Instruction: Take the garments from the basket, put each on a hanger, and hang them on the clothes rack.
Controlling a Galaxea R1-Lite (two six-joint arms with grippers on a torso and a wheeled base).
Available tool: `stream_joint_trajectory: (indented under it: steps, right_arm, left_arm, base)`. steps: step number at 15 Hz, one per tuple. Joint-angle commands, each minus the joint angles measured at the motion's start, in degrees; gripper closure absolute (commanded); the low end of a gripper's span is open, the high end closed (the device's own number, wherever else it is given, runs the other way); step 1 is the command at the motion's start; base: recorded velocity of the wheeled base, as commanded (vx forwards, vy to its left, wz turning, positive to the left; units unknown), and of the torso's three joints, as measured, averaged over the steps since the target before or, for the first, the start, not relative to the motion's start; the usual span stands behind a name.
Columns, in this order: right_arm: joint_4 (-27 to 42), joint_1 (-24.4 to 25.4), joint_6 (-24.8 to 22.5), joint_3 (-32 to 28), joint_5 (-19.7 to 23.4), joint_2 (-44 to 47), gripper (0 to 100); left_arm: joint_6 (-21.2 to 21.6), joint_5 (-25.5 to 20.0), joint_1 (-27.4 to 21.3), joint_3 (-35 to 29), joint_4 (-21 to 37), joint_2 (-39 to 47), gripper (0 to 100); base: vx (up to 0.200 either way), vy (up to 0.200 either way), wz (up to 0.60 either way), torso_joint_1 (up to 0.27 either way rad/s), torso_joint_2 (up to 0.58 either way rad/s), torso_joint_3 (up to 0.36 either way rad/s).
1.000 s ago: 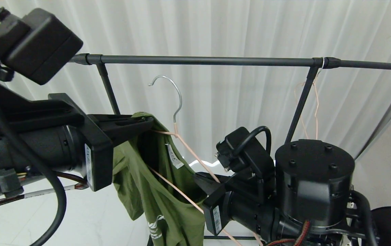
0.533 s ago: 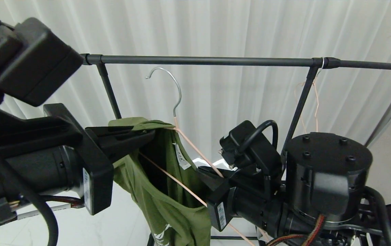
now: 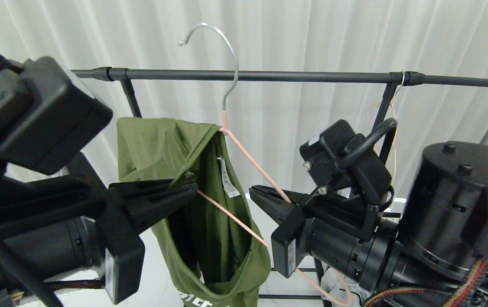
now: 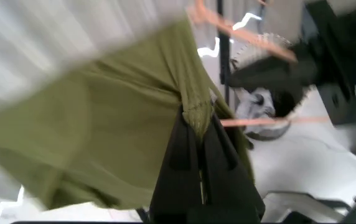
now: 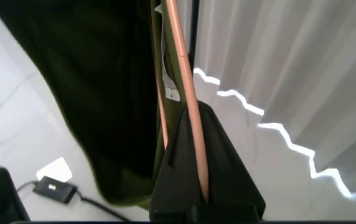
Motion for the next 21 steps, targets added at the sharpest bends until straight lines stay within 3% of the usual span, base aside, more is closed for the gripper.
stream_joint_trajectory:
  steps: [1,4,6,8,10,11,13,15,18,21]
  right_arm:
    - [-0.7,0.1,-0.7,0.0,0.0,-0.6,100]
    - [-1.0,-0.1,-3.2,0.4,0.0,-1.8,100]
    - [-0.8,-0.8,-4.4,2.1,0.3,-3.9,100]
    - [1.2,-1.2,-4.7,5.2,1.0,-7.2,100]
    - [5.3,-1.2,-4.6,6.9,2.8,-10.4,100]
    - [6.9,-1.2,-4.6,7.3,3.4,-11.3,100]
    - [7.9,-1.0,-4.6,7.4,3.5,-11.6,100]
    - [8.1,-0.7,-4.7,7.3,3.5,-11.5,100]
    - [9.8,1.3,-4.7,6.8,3.6,-11.9,100]
    - [9.9,2.8,-4.7,6.7,4.8,-11.9,100]
  left_arm:
    - [0.2,0.1,-0.5,1.2,-0.1,0.0,0]
    - [1.1,0.2,0.8,3.5,-0.7,-1.8,0]
    - [6.7,0.1,4.6,6.2,-2.1,-5.4,0]
    - [12.4,-1.6,11.3,6.6,-3.3,-7.5,0]
    - [17.2,-7.0,16.5,6.1,-4.6,-7.6,0]
    - [21.7,-9.1,18.6,6.2,-5.1,-7.2,0]
    - [28.2,-12.3,19.9,6.2,-6.4,-5.3,0]
    - [29.4,-13.9,19.9,6.0,-9.6,-2.3,0]
    - [31.5,-14.1,19.9,5.7,-20.0,5.1,0]
    - [32.0,-14.3,19.9,6.0,-21.4,6.9,0]
  base:
    - [0.0,0.0,0.0,0.0,0.0,0.0]
    - [0.0,0.0,0.0,0.0,0.0,0.0]
    - [0.0,0.0,0.0,0.0,0.0,0.0]
    - [0.0,0.0,0.0,0.0,0.0,0.0]
    - [0.0,0.0,0.0,0.0,0.0,0.0]
    - [0.0,0.0,0.0,0.0,0.0,0.0]
    - [0.0,0.0,0.0,0.0,0.0,0.0]
    - [0.0,0.0,0.0,0.0,0.0,0.0]
    - [0.0,0.0,0.0,0.0,0.0,0.0]
    - [0.0,0.0,0.0,0.0,0.0,0.0]
